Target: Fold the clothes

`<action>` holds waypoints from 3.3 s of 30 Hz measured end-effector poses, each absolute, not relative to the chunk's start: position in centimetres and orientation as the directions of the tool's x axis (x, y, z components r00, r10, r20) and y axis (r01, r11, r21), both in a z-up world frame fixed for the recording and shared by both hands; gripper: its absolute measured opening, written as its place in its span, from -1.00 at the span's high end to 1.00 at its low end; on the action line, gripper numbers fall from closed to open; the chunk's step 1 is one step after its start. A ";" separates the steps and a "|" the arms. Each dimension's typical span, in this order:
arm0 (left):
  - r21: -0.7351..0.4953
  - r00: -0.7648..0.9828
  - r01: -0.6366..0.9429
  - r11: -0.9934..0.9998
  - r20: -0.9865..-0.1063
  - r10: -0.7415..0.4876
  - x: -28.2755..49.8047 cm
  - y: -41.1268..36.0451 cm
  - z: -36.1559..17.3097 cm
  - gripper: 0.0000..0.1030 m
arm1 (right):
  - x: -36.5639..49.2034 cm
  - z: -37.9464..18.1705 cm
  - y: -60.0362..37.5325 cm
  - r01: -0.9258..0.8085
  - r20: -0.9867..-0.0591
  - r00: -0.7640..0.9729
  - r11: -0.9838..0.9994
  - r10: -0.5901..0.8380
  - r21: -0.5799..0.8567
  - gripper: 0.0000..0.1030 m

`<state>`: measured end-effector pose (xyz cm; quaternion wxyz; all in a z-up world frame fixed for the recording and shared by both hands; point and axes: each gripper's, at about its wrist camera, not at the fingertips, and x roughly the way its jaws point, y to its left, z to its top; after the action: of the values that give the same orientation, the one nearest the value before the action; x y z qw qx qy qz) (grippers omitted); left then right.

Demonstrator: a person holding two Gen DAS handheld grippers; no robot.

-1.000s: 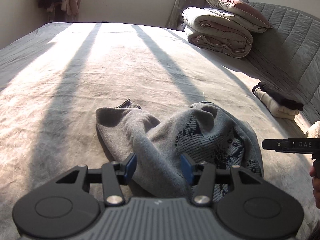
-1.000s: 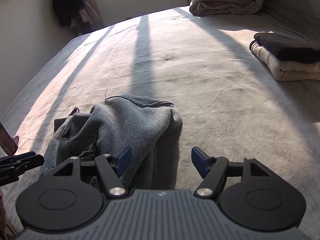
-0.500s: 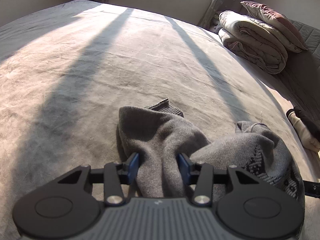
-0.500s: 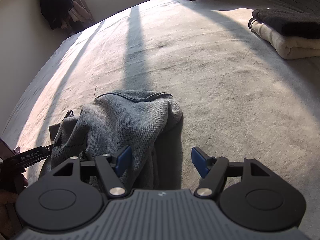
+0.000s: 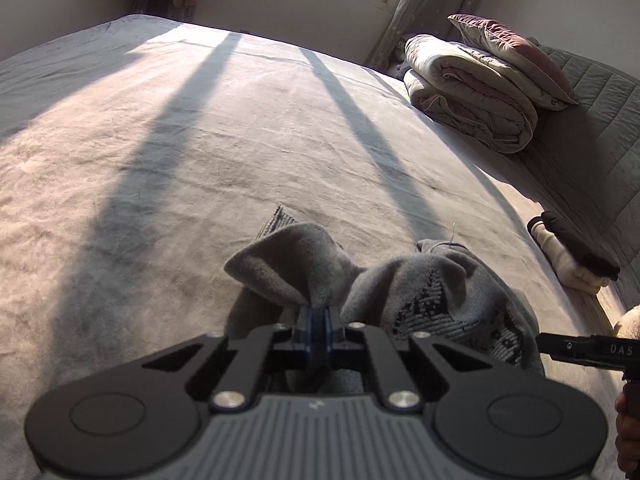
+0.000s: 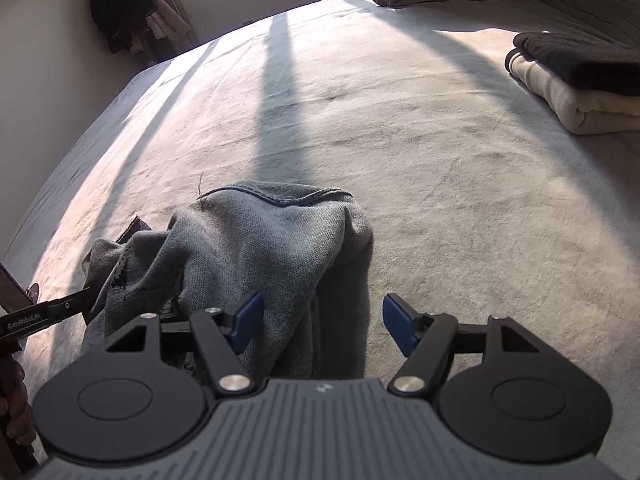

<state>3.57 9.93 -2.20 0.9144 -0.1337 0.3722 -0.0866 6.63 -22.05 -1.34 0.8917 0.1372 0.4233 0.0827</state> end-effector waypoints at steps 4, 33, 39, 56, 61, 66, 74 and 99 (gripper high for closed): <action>-0.333 0.694 0.081 0.940 -0.657 -0.293 0.7 10.6 -0.8 0.91 | 6.0 -0.9 -21.7 -0.044 -0.724 0.637 0.951 0.263 0.307 -0.36; -0.308 0.678 0.222 0.925 -0.633 -0.373 -3.3 11.7 0.1 0.06 | 5.7 -2.1 -20.9 0.000 -0.741 0.630 0.954 0.233 0.300 -0.36; -0.277 0.677 0.190 0.942 -0.657 -0.330 0.2 10.1 -0.3 -0.19 | 6.6 -2.8 -20.4 0.003 -0.746 0.622 0.951 0.240 0.308 -0.36; -0.400 0.679 0.114 0.909 -0.637 -0.365 7.5 6.1 -1.0 -0.46 | 5.1 -1.6 -17.3 -0.174 -0.651 0.650 0.911 0.391 0.373 0.70; -0.418 0.673 0.094 0.903 -0.642 -0.367 9.6 5.3 -1.9 -0.48 | 3.8 -1.9 -16.1 -0.216 -0.668 0.610 0.900 0.427 0.378 0.71; -0.489 0.641 0.060 0.870 -0.650 -0.409 11.2 4.7 -3.5 -0.48 | 2.9 -2.6 -15.5 -0.231 -0.701 0.579 0.908 0.416 0.349 0.72; -0.501 0.619 0.121 0.857 -0.637 -0.459 11.5 2.1 -4.5 -0.48 | 2.0 -3.4 -16.8 -0.212 -0.717 0.551 0.902 0.428 0.375 0.73; -0.379 0.781 0.130 0.916 -0.530 -0.330 8.1 4.2 -0.5 0.75 | 2.3 -1.8 -20.8 -0.099 -0.683 0.624 0.906 0.379 0.412 0.03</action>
<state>8.13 4.17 -0.47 0.9294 -0.1631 0.3070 -0.1237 2.28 -20.85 -1.77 0.8850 0.1698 0.4120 0.1351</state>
